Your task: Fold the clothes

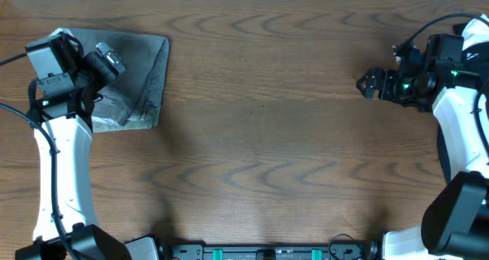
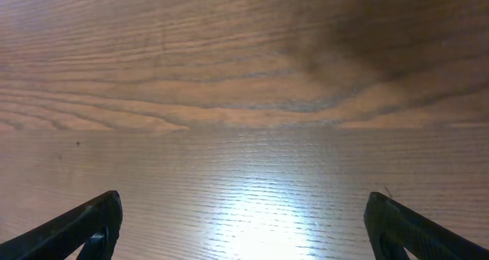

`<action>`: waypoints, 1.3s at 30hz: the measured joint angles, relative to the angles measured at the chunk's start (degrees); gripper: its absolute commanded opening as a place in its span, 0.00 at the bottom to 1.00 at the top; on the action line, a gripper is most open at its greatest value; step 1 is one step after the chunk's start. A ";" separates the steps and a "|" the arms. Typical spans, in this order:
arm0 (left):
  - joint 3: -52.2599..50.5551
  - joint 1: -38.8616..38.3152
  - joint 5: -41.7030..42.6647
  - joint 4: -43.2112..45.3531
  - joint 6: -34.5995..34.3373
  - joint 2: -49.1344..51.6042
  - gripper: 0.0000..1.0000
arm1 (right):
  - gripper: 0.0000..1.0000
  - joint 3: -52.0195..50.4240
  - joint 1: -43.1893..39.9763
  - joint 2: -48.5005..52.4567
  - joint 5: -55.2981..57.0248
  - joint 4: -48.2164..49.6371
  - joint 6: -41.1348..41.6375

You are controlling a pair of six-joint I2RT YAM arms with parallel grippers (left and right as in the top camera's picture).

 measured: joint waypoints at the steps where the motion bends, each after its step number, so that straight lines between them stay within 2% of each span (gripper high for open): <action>1: 0.02 0.00 0.00 0.00 -0.02 0.00 0.98 | 0.99 -0.02 0.74 -0.98 0.07 -0.02 0.00; 17: 0.00 0.00 0.00 0.00 -0.02 0.00 0.98 | 0.99 -0.02 13.05 -25.46 -0.20 -0.17 0.00; 24: 0.00 0.00 0.00 0.02 0.00 0.00 0.98 | 0.99 -3.19 14.75 -39.91 0.50 0.44 0.00; 34: 0.00 0.00 0.02 -0.02 0.00 0.00 0.98 | 0.99 -32.65 15.08 -71.71 2.49 22.97 0.11; 39: 0.00 0.00 0.02 -0.02 0.00 0.02 0.98 | 0.99 -47.50 15.08 -81.00 4.59 33.79 0.15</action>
